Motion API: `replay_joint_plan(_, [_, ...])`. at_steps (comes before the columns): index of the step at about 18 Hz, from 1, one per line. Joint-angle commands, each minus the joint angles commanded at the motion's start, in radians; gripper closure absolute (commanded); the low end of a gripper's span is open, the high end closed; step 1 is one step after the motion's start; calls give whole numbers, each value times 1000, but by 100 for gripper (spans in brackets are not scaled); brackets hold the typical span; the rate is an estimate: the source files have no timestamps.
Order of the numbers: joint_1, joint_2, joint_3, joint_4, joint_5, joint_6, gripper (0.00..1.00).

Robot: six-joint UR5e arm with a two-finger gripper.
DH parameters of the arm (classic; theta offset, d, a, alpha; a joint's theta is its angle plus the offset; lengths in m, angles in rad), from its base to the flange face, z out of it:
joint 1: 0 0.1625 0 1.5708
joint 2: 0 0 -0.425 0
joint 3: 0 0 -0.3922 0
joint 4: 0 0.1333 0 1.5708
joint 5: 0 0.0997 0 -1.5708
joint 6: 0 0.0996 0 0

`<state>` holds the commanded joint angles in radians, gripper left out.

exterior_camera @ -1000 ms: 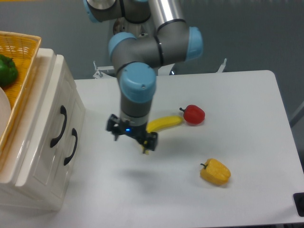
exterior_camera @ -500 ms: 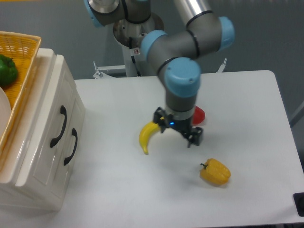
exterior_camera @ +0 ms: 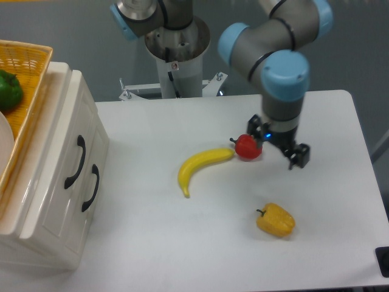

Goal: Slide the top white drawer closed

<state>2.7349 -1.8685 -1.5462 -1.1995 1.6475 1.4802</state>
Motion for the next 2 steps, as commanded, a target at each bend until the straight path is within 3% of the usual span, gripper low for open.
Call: replay_joint_plan(2, [15, 11, -5, -2, 0, 5, 0])
